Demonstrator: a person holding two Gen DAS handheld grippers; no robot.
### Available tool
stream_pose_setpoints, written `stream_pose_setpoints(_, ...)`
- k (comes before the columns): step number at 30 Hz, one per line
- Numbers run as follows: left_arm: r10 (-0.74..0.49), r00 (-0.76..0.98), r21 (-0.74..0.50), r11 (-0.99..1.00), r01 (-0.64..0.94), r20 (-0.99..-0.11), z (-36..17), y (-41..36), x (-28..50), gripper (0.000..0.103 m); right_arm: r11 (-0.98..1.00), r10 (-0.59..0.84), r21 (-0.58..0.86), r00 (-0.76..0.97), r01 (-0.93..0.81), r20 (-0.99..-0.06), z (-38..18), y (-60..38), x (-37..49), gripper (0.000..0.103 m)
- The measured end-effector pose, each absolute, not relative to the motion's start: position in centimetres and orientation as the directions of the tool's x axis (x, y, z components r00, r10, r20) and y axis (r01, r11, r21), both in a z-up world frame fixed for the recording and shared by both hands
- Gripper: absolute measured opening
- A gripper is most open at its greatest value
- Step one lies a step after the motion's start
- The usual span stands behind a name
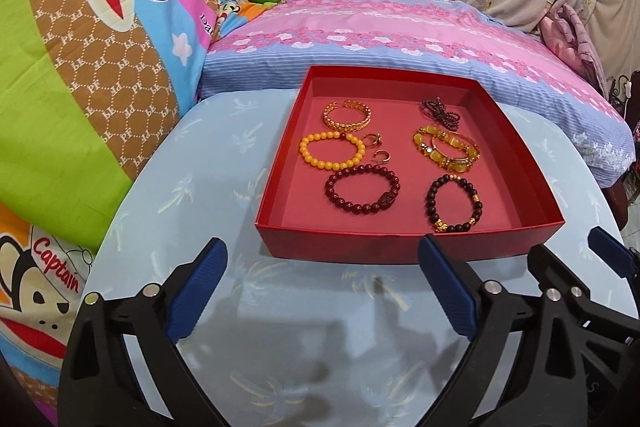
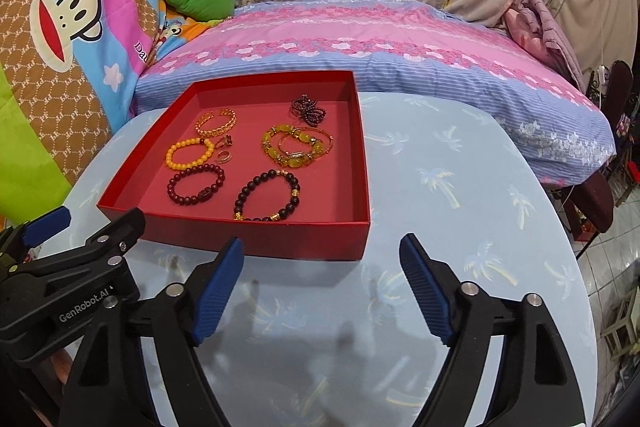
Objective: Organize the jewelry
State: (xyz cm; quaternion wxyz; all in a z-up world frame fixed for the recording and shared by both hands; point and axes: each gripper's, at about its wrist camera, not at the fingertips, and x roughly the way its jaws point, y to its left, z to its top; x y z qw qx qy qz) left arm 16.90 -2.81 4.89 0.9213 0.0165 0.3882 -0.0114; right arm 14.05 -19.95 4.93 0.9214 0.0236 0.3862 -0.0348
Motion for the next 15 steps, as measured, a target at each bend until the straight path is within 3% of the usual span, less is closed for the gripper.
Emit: stream_pose_setpoints(15, 0.01, 0.685, 0.029, 0.999, 0.016, -0.728, 3.8, -2.3, 16.0, 0.095, 0.996, -0.016, 0.049, 0.657, 0.081, -0.753, 3.8, -20.0, 13.3, 0.085)
